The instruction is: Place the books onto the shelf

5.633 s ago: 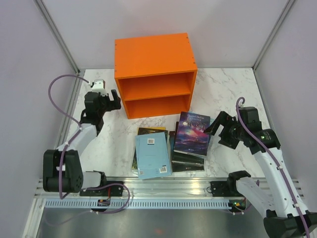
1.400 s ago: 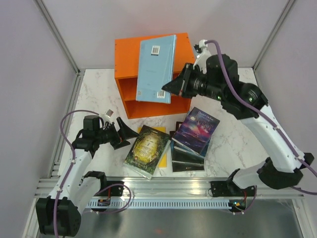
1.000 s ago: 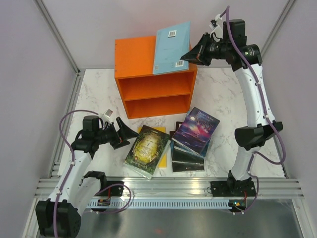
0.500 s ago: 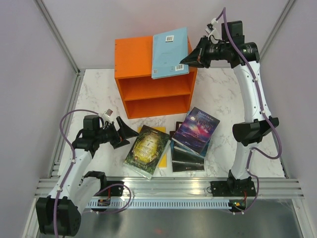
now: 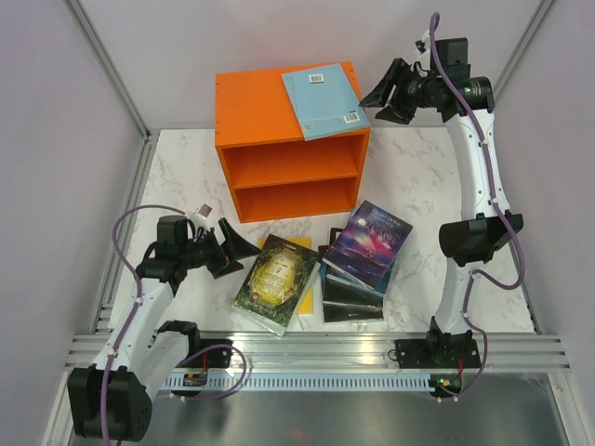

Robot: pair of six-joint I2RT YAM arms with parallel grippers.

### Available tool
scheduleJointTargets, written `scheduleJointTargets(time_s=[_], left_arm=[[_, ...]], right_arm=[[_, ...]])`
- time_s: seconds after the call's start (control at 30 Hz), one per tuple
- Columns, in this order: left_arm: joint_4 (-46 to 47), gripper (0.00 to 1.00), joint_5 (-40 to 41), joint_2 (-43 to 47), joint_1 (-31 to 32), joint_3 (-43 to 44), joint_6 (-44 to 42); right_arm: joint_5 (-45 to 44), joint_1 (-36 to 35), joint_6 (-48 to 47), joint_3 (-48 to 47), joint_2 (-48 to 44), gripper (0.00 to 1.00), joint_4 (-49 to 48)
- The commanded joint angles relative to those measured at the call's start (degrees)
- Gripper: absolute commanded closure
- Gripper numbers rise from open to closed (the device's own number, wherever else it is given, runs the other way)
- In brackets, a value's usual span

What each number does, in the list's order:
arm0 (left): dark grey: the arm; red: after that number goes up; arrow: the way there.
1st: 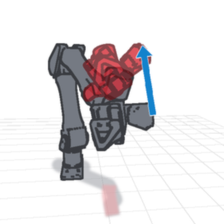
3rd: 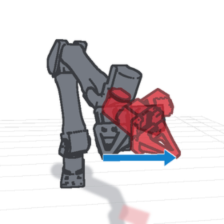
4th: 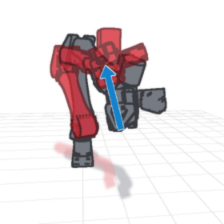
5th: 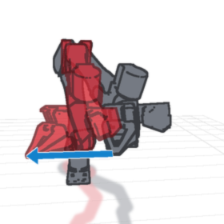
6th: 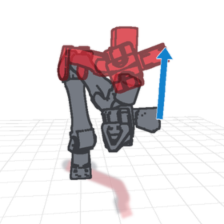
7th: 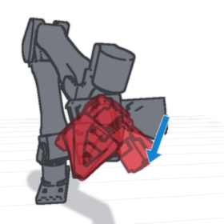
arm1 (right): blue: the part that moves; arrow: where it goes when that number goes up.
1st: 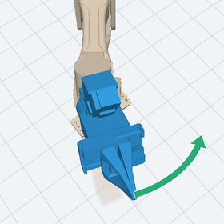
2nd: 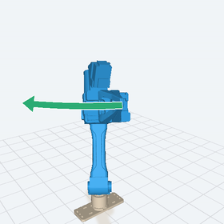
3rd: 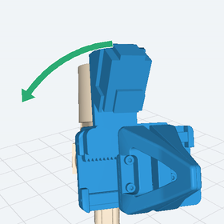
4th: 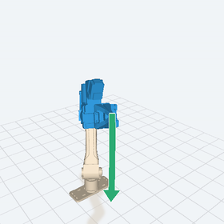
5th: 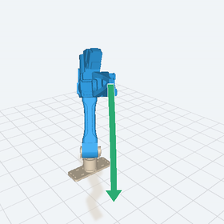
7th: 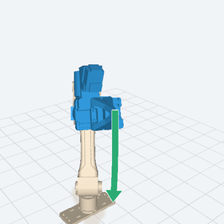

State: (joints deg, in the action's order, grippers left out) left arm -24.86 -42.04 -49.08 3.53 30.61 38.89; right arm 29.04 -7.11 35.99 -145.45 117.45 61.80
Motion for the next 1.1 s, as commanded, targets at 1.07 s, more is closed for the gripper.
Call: scheduleJointTargets(time_s=[1.07], left_arm=[[2.01, 0.00, 11.28, -2.51, 18.35, 6.22, 3.91]], right_arm=[[-9.88, 10.54, 3.74, 86.20, -43.36, 0.29, -20.49]])
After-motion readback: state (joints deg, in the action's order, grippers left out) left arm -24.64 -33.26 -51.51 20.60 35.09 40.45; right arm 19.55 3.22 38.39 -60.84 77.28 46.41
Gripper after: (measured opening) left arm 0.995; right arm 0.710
